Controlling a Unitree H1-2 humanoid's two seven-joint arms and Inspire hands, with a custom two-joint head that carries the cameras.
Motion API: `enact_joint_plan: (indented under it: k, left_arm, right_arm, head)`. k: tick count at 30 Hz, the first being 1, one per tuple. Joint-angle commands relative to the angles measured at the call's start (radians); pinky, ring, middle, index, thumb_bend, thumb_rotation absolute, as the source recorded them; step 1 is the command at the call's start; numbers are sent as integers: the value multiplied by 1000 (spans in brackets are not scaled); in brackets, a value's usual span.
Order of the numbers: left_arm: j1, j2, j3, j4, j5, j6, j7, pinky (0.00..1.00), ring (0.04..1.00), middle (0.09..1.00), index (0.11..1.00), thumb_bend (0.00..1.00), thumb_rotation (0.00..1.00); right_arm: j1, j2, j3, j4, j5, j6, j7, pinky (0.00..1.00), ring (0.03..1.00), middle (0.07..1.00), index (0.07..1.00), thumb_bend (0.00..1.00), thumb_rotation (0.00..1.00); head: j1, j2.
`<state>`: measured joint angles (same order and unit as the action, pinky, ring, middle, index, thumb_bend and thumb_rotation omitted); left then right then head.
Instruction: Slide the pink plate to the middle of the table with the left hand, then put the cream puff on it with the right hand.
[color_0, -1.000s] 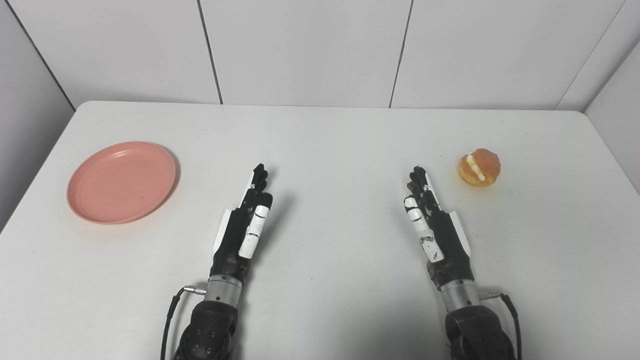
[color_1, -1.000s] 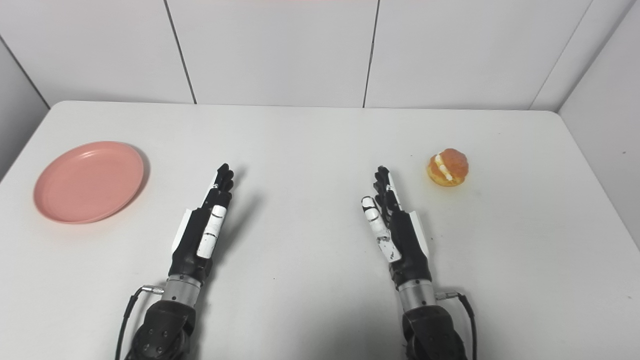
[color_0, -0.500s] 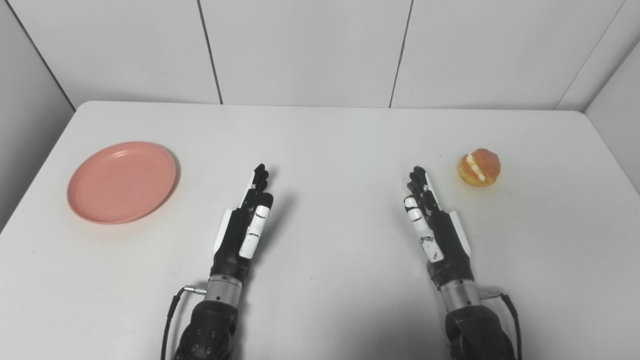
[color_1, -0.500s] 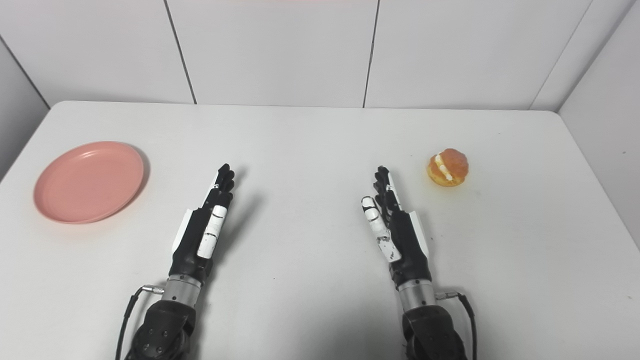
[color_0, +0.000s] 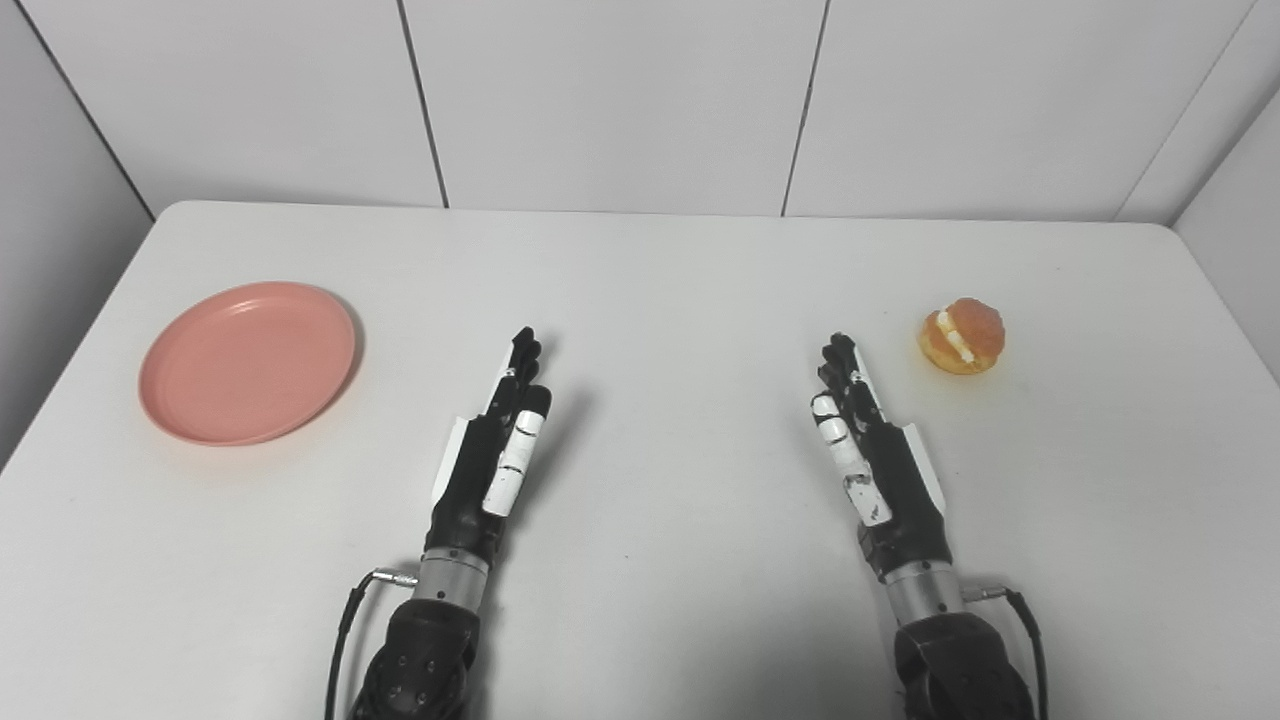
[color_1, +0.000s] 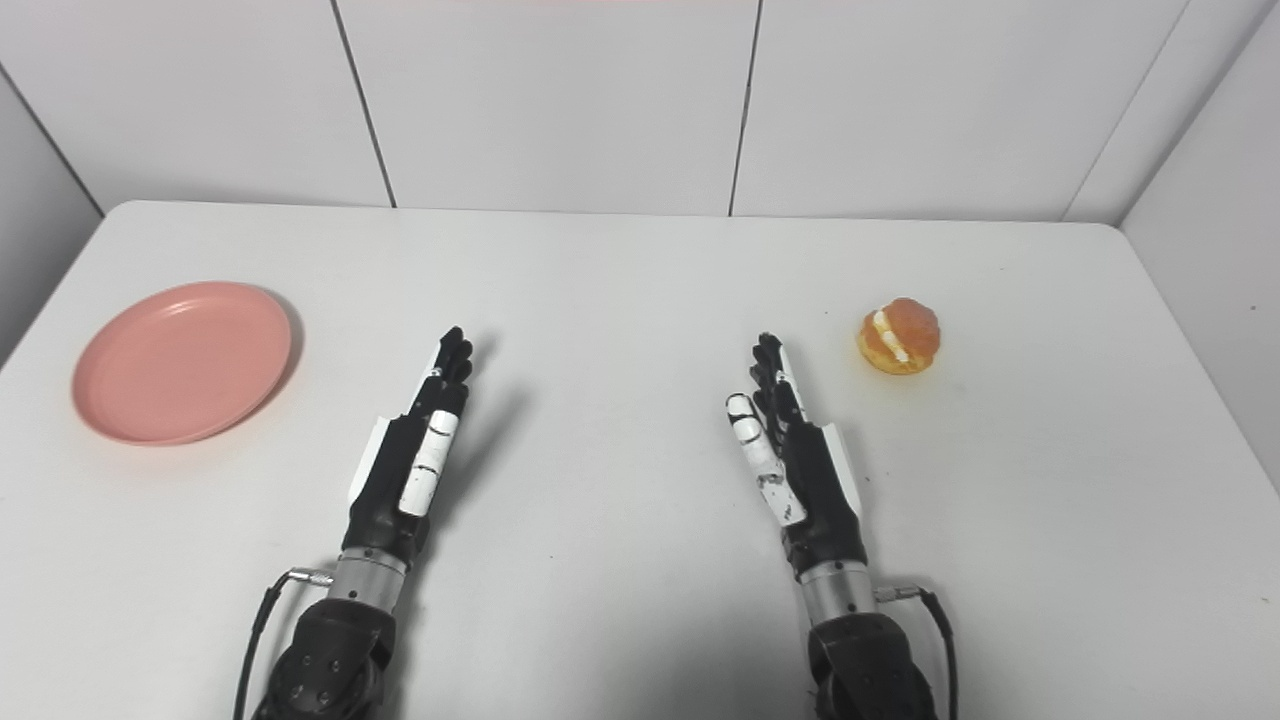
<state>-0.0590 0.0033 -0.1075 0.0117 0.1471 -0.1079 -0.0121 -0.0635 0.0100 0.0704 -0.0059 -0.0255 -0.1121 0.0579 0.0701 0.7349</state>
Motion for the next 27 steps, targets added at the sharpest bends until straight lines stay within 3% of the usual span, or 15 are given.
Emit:
enact_joint_plan:
  k: [1, 2, 5, 9, 13, 27]
  left_arm:
    - [35, -23, -16, 27, 12, -18, 15, 1000, 1000, 1000, 1000, 650, 1000]
    - [38, -31, -21, 20, 15, -5, 16, 1000, 1000, 1000, 1000, 658, 1000]
    - [40, -63, -31, 25, 18, 1, 27, 1000, 1000, 1000, 1000, 649, 992]
    - [30, -95, -43, 73, 41, -80, 63, 1000, 1000, 1000, 1000, 626, 982]
    - [30, -119, -41, 107, 50, -157, 90, 1000, 1000, 1000, 1000, 547, 952]
    - [21, -112, -27, 144, 34, -193, 89, 1000, 1000, 1000, 1000, 566, 973]
  right_arm:
    - [-6, -20, -12, -32, 41, -15, 24, 1000, 1000, 1000, 1000, 623, 841]
    - [-4, -28, -16, -30, 52, -23, 31, 1000, 1000, 1000, 1000, 608, 831]
    - [0, -50, -30, -14, 74, -51, 43, 1000, 1000, 1000, 1000, 584, 839]
    - [-4, -70, -43, 18, 98, -83, 62, 1000, 1000, 1000, 1000, 570, 852]
    - [-2, -78, -45, 33, 110, -103, 68, 1000, 1000, 1000, 1000, 586, 876]
    - [-8, -68, -42, 62, 108, -130, 71, 1000, 1000, 1000, 1000, 537, 871]
  head:
    - [70, -19]
    - [70, -19]
    - [170, -56]
    - [223, -95]
    - [224, -109]
    - [199, -126]
